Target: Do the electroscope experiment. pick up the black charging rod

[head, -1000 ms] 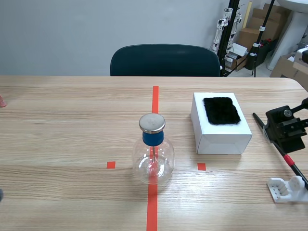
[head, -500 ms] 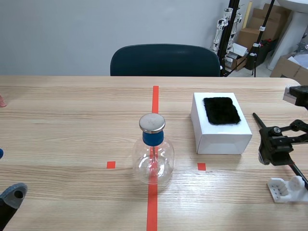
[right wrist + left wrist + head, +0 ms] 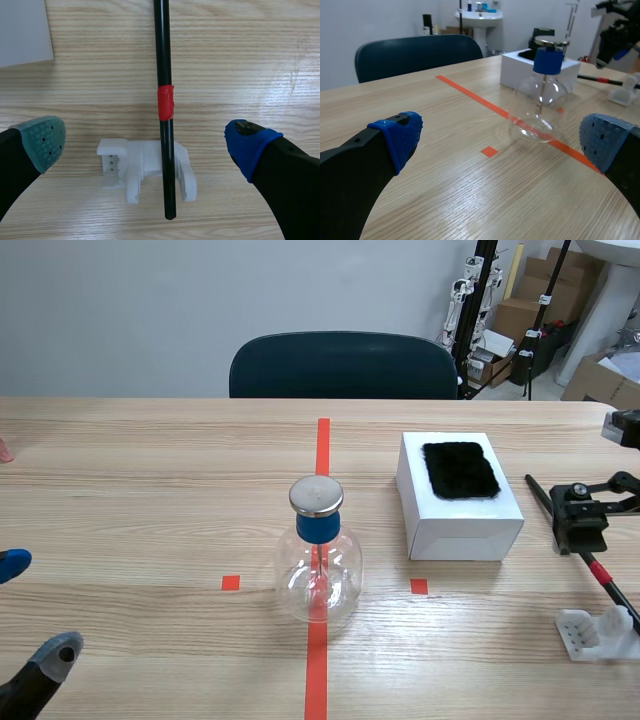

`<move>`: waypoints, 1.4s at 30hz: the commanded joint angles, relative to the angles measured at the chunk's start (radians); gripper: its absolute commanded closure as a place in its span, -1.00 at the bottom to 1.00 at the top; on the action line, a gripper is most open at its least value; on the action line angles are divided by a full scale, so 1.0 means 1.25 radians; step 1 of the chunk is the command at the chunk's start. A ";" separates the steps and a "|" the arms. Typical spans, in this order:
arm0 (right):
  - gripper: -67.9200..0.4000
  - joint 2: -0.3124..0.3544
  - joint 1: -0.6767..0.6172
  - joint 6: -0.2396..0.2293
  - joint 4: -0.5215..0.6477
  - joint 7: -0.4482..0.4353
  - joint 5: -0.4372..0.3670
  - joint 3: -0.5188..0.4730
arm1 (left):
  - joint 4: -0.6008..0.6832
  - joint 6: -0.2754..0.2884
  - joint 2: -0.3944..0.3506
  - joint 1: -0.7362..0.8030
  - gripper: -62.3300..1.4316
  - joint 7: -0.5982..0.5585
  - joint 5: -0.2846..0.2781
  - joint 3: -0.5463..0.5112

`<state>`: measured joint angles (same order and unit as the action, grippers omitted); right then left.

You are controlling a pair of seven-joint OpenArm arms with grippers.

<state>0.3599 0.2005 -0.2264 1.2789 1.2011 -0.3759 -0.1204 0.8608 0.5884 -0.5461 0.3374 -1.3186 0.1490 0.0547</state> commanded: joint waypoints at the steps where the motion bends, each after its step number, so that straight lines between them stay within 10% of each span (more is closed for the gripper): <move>1: -1.00 0.011 0.029 -0.005 -0.010 -0.013 0.015 -0.007 | 0.006 0.005 -0.001 -0.010 -1.00 -0.015 0.014 0.015; 42: -1.00 0.011 0.124 -0.007 -0.285 -0.116 0.047 0.110 | -0.056 -0.041 0.012 -0.058 -1.00 -0.022 0.057 0.055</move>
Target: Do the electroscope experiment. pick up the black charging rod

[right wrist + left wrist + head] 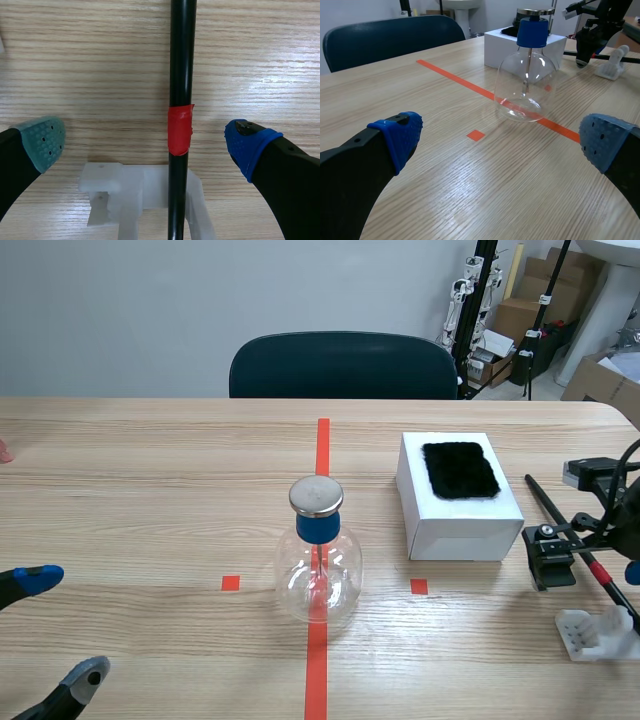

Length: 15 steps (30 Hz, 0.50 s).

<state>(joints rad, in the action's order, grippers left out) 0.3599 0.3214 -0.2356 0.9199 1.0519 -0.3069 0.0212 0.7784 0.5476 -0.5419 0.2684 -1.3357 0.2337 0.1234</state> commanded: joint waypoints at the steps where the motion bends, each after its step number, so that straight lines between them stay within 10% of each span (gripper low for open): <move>1: -1.00 0.011 0.031 0.001 -0.001 0.006 -0.009 -0.004 | 0.010 -0.019 0.011 -0.002 -1.00 -0.008 -0.010 0.000; 15: -1.00 0.006 0.074 0.004 -0.054 0.034 -0.012 0.031 | 0.010 -0.023 0.013 -0.002 -1.00 -0.002 -0.022 0.000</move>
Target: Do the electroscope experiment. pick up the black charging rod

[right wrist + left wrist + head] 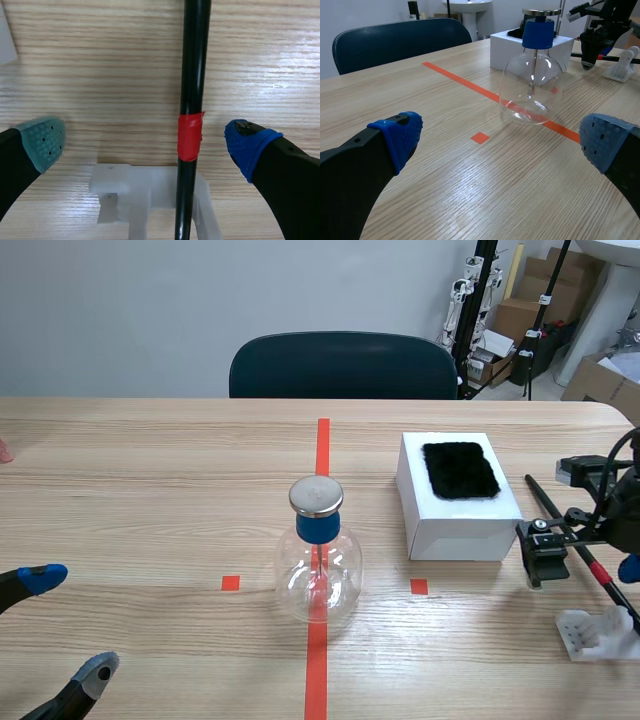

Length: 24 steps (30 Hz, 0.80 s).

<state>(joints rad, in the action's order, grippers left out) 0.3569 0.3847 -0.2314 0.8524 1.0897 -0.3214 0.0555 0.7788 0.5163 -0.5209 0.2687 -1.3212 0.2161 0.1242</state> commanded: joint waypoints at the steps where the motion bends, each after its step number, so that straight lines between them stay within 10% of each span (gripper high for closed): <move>1: -1.00 0.009 0.027 0.000 -0.005 0.003 0.000 0.005 | 0.010 0.002 -0.005 -0.002 -1.00 -0.013 -0.008 -0.001; 24: -1.00 0.016 0.038 0.000 -0.017 0.041 -0.019 0.005 | 0.010 0.017 -0.005 -0.002 -1.00 -0.012 -0.008 -0.001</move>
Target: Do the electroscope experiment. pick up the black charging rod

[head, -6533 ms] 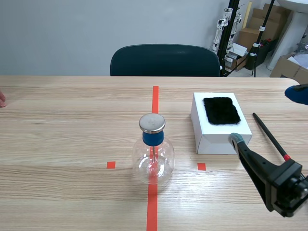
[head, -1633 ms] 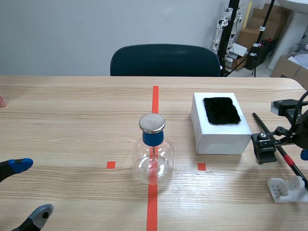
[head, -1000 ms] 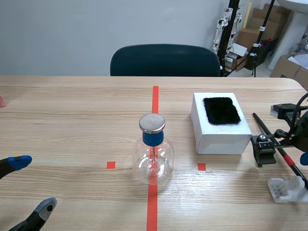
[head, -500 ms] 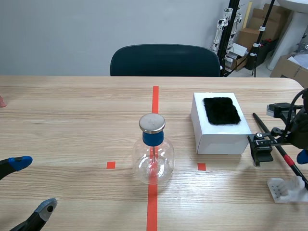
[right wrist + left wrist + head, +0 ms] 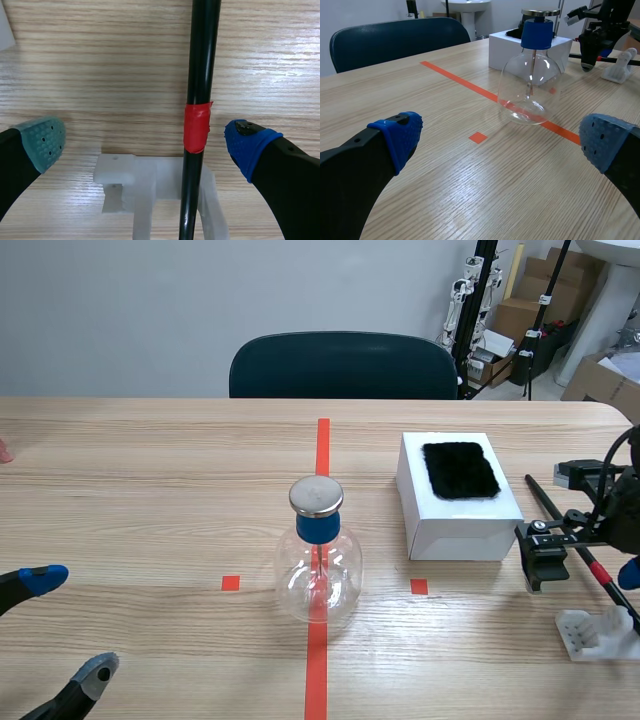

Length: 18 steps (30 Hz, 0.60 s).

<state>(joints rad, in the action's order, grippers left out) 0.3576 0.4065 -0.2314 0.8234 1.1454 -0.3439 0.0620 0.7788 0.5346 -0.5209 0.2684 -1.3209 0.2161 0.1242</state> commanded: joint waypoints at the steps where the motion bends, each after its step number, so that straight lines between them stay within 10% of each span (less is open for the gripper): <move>1: -1.00 0.016 0.021 0.000 0.006 -0.008 0.000 0.000 | 0.010 0.002 -0.005 -0.002 -1.00 -0.012 -0.008 -0.001; 14: -1.00 0.016 0.021 0.000 0.006 -0.027 0.000 0.000 | 0.010 0.002 -0.005 -0.002 -1.00 -0.012 -0.008 -0.001; 18: -0.61 0.016 0.021 0.000 0.006 -0.030 0.000 0.000 | 0.010 0.002 -0.005 -0.002 -1.00 -0.012 -0.008 -0.001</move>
<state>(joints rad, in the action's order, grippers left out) 0.3576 0.4065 -0.2314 0.8234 1.1076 -0.3439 0.0620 0.7788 0.5346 -0.5209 0.2684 -1.3209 0.2161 0.1242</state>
